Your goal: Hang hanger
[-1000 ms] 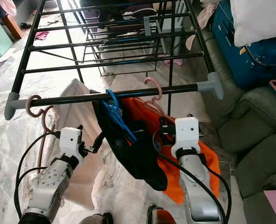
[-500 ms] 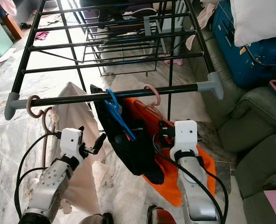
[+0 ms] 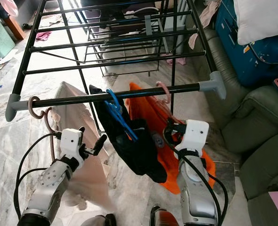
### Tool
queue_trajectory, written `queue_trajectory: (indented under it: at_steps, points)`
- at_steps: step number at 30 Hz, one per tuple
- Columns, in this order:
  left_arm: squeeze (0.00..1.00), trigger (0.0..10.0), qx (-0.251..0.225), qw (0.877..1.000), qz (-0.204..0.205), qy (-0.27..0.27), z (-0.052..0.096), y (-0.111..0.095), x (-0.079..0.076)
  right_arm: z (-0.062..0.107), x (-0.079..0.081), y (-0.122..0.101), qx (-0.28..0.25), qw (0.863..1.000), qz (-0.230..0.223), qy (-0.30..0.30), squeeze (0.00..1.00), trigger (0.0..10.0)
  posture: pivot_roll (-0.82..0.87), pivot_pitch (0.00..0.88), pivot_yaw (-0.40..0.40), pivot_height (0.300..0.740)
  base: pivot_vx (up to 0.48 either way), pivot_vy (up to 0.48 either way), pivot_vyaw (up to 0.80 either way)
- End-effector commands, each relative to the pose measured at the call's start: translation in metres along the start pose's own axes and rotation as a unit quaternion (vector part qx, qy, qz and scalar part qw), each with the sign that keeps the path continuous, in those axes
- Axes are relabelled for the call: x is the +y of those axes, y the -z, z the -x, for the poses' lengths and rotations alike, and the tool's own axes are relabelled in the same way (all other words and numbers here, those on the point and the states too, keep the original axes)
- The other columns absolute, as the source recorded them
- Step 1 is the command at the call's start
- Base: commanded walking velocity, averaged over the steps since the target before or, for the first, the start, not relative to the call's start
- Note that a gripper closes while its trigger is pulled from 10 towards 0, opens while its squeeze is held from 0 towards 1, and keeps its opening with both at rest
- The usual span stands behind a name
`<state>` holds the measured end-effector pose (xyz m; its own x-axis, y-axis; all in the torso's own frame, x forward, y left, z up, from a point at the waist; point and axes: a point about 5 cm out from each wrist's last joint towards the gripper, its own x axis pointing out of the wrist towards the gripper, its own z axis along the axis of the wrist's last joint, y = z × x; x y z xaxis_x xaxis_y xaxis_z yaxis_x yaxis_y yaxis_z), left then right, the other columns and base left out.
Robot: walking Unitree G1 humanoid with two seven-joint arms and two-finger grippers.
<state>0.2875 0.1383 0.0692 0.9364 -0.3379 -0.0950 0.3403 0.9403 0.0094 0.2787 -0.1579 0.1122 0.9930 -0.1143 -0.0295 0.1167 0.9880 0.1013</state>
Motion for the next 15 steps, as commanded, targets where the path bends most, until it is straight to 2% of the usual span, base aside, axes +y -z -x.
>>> queue_trajectory:
  at_steps: [1, 5, 7, 8, 10, 15]
  points:
    - [0.0, 10.0, 0.014, 1.0, 0.003, -0.004, 0.004, 0.006, 0.006, 0.0, 0.0, -0.002, -0.012, 1.0, 0.002, 0.004, 0.0, 10.0, -0.1, 0.182, 0.099, 0.74, 0.0, 0.0, 0.0]
    - [0.0, 10.0, 0.014, 1.0, 0.003, -0.003, 0.004, 0.006, 0.005, 0.0, -0.001, 0.0, -0.014, 1.0, 0.009, 0.0, 0.0, 10.0, -0.1, 0.18, 0.101, 0.74, 0.0, 0.0, 0.0]
    - [0.0, 10.0, 0.015, 1.0, 0.002, -0.003, 0.004, 0.006, 0.005, 0.001, 0.003, -0.001, -0.023, 0.999, 0.029, -0.016, 0.0, 10.0, -0.1, 0.18, 0.098, 0.74, 0.0, 0.0, 0.0]
    - [0.0, 10.0, 0.015, 1.0, 0.003, -0.004, 0.004, 0.007, 0.005, 0.002, 0.009, -0.003, -0.034, 0.997, 0.053, -0.041, 0.0, 10.0, -0.1, 0.18, 0.098, 0.74, 0.0, 0.0, 0.0]
    - [0.0, 10.0, 0.016, 1.0, 0.003, -0.005, 0.004, 0.007, 0.005, 0.005, 0.019, -0.005, -0.047, 0.993, 0.061, -0.093, 0.0, 10.0, -0.1, 0.18, 0.095, 0.74, 0.0, 0.0, 0.0]
    - [0.0, 10.0, 0.016, 1.0, 0.004, -0.004, 0.004, 0.007, 0.004, 0.007, 0.024, -0.002, -0.043, 0.99, 0.062, -0.122, 0.0, 10.0, -0.09, 0.183, 0.092, 0.74, 0.0, 0.0, 0.0]
